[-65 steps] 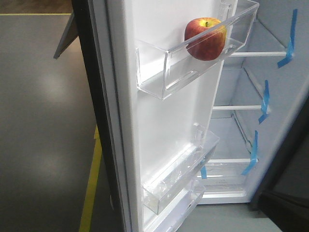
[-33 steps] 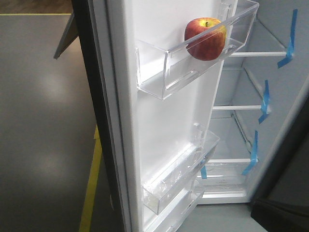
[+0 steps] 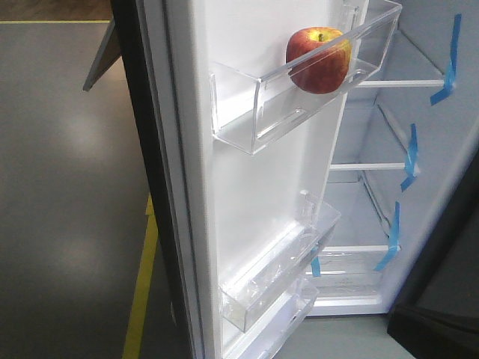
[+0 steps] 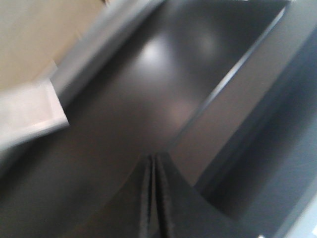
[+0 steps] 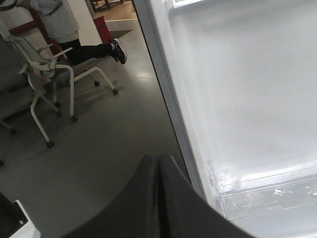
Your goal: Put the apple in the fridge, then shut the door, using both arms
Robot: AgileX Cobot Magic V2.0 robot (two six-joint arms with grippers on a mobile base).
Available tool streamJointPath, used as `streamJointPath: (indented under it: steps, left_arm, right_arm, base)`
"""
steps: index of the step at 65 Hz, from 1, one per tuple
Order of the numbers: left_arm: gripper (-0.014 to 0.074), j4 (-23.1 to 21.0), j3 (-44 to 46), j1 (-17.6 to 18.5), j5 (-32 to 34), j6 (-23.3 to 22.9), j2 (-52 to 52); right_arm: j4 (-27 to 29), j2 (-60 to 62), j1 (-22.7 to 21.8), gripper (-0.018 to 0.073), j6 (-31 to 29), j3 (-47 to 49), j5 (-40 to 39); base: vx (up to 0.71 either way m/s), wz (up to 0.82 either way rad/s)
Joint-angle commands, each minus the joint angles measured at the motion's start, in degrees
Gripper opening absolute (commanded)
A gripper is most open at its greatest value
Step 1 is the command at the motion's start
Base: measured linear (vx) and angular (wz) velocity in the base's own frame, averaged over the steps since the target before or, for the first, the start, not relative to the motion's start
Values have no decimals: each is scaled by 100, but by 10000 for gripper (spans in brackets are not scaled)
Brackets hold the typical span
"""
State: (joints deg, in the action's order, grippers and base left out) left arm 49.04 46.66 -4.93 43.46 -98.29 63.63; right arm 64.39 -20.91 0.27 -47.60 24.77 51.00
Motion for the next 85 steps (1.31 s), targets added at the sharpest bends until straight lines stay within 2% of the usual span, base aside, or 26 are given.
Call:
streamJointPath:
  steps: [1,10,22,30,40,46,59,71,85]
  left_arm:
    - [72,290,601,31,792,-561,486]
    - [184,635,1235,31,907,-1276,1191]
    - [391,874,1842,53,1086,-1886,1843]
    - [464,1109,2211,215,1354,-2243,2180]
    - [473,1397,2637,552,1369,-2305,2487]
    - [473,1409,2802,725,1367,-2305,2621]
    - [473,1417,2860,897,1360,-2305,2704]
    - [473,1417,2866,1039,1760,-2411,2734]
    - [472,1682,2866,1597,1939,-2404,2734]
  right_arm:
    - [337,-43,-23,-5,-38,155,-165]
    - [337,-43,-23,-5,-32,155,-86]
    - [314,-43,-23,0,-32,155,-23]
    - [314,-43,-23,2,-37,155,-23]
    - [314,-43,-23,5,-37,155,-23]
    - [314,-43,-23,5,-37,155,-23]
    - [314,-43,-23,6,-37,155,-23]
    - [319,-43,-23,5,-37,155,-49]
    - [319,-43,-23,5,-32,155,-50]
  base:
    - [0,0]
    - [0,0]
    - [0,0]
    - [0,0]
    - [0,0]
    - [0,0]
    - [0,0]
    - [0,0]
    - [0,0]
